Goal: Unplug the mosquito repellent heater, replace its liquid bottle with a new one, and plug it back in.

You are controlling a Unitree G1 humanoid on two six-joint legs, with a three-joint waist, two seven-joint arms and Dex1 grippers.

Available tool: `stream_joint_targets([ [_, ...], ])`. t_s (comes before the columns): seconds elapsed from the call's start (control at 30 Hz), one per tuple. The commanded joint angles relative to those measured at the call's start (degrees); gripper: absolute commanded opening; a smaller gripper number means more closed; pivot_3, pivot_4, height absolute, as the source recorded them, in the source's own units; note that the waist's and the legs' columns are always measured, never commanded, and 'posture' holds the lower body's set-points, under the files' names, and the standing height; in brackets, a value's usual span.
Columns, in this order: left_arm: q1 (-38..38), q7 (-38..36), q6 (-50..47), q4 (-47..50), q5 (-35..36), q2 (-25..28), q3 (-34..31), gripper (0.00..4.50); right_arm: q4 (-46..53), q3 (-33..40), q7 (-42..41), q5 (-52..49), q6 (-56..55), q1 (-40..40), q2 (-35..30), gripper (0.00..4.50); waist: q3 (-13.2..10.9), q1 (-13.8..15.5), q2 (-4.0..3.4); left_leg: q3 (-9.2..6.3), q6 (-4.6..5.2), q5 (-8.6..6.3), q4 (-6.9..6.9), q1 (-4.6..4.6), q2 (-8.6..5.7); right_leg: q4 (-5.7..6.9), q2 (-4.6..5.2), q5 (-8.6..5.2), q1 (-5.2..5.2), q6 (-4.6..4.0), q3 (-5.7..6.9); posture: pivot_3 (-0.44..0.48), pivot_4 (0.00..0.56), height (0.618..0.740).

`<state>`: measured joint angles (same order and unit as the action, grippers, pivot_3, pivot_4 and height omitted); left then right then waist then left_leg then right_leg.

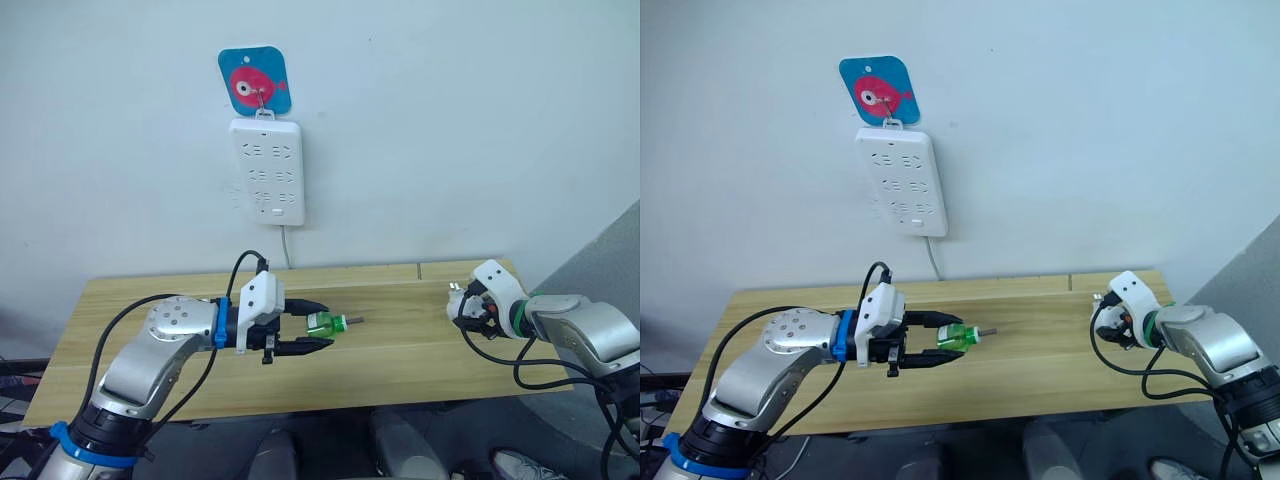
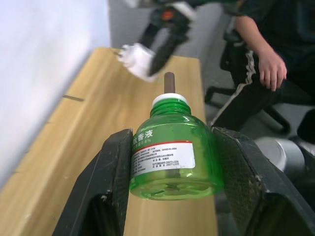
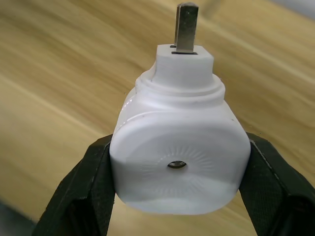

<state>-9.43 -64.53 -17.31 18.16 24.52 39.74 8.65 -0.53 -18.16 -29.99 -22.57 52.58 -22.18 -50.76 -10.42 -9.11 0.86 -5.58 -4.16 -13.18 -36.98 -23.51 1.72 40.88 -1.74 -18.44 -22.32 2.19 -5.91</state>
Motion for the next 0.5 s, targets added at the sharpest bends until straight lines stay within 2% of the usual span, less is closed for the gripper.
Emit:
stream_joint_targets([
  [0.03,0.92,0.60,3.79,2.53,-2.13,-1.05,1.06,2.20,-4.03,-4.21,-4.06,6.63,-2.70,-3.46,0.28,3.01,-0.08,0.02,-0.01,0.00,0.00,0.00,0.00,0.03,0.00,0.01,0.00,0.00,0.03,0.00,0.00,-0.143,0.159,0.710],
  [0.37,1.41,1.88,7.58,1.53,-6.13,-3.55,3.61,2.20,-18.08,-8.76,-13.99,15.84,-5.25,-9.33,4.00,3.01,-0.21,1.01,-0.03,-0.03,0.00,0.00,0.01,0.07,-0.03,0.01,0.01,0.02,0.08,-0.02,0.03,-0.130,0.156,0.710],
  [0.5,1.04,2.30,7.71,1.53,-6.64,-4.51,4.12,2.20,-19.27,-6.46,-14.89,16.83,-3.91,-9.45,5.02,4.31,-0.21,1.09,-0.03,-0.05,0.00,0.00,0.00,0.07,-0.03,0.01,0.01,0.02,0.10,-0.03,0.04,-0.135,0.153,0.710],
])
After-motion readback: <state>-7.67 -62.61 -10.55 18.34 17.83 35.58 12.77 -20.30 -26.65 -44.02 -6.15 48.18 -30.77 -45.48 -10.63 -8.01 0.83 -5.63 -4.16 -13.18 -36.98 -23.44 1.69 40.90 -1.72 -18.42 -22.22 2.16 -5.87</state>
